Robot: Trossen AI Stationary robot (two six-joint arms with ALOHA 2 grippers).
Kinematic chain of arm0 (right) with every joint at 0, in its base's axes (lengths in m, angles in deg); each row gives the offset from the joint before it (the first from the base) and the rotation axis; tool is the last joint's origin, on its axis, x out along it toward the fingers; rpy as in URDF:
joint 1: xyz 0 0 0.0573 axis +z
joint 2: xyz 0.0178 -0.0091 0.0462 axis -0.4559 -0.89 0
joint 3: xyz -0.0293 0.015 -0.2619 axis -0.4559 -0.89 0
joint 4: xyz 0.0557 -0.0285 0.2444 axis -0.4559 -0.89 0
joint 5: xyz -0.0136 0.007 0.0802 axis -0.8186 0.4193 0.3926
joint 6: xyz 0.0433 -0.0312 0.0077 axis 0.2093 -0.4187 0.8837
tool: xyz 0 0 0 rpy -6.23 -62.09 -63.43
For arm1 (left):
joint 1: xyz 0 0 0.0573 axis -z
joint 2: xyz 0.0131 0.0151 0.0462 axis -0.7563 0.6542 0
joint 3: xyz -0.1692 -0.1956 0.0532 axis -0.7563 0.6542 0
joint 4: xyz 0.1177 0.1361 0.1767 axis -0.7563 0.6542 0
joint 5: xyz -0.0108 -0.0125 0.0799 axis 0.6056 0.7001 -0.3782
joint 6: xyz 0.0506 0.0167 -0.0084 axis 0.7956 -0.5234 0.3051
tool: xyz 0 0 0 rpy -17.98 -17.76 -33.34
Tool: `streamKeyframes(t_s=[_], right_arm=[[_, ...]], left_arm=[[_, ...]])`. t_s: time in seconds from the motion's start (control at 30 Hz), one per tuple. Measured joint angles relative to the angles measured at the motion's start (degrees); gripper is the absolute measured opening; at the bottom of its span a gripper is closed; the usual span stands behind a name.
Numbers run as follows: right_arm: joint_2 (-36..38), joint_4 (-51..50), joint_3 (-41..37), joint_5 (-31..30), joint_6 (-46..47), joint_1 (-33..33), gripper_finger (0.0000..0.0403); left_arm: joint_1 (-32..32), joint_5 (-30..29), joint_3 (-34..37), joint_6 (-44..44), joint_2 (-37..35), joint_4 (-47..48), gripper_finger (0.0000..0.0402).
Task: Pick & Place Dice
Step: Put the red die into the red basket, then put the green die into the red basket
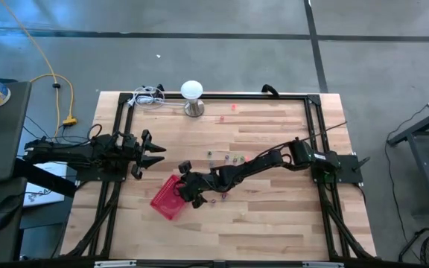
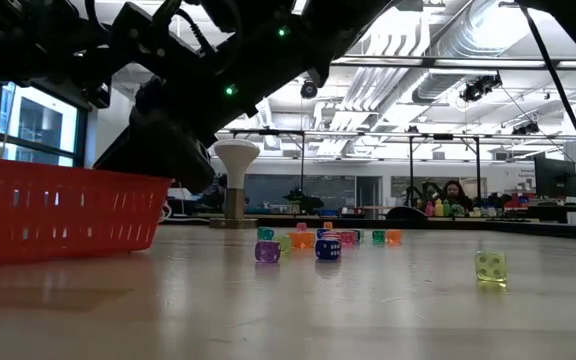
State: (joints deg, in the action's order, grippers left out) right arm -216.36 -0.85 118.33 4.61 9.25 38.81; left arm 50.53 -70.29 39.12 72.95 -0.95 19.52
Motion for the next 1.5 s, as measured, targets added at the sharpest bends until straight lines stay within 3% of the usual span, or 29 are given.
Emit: streamKeyframes(t_s=[0.4, 0.57, 0.7, 0.8, 1.03, 1.13, 1.3, 1.5], right_arm=[[0.02, 0.84, 0.07, -1.42, -0.19, 0.35, 0.0124], [1.80, 1.03, 0.00, -14.10, -3.51, 2.32, 0.0125], [4.73, -4.72, 0.09, -25.12, -2.87, 4.13, 0.0122], [7.72, -16.64, -0.06, -30.46, 5.16, 5.10, 0.0123], [13.27, -49.16, 0.13, -20.11, 39.01, 4.57, 0.0119], [14.32, -59.26, -1.78, -24.35, 48.23, 6.52, 0.0118], [21.37, -65.25, -9.81, -29.32, 63.29, 12.20, 0.0117], [36.66, -64.90, -25.06, -36.85, 83.25, 21.25, 0.0117]], left_arm=[[0.00, -0.17, 0.00, 0.01, 0.00, 0.70, 0.0149], [0.00, -0.15, 0.00, 0.01, -0.01, 0.93, 0.0149], [0.00, -0.15, 0.00, 0.94, 0.00, 0.92, 0.0149], [0.00, -0.17, 0.00, 1.32, 0.46, 0.83, 0.0149], [0.00, -1.48, -1.11, 2.50, 8.66, -0.01, 0.0149], [0.00, -1.94, -4.18, 2.36, 15.71, -0.15, 0.0149], [-0.02, -2.00, -10.01, 2.29, 28.72, -0.32, 0.0149], [-0.69, -2.24, -14.90, 0.80, 41.49, -0.38, 0.0149]])
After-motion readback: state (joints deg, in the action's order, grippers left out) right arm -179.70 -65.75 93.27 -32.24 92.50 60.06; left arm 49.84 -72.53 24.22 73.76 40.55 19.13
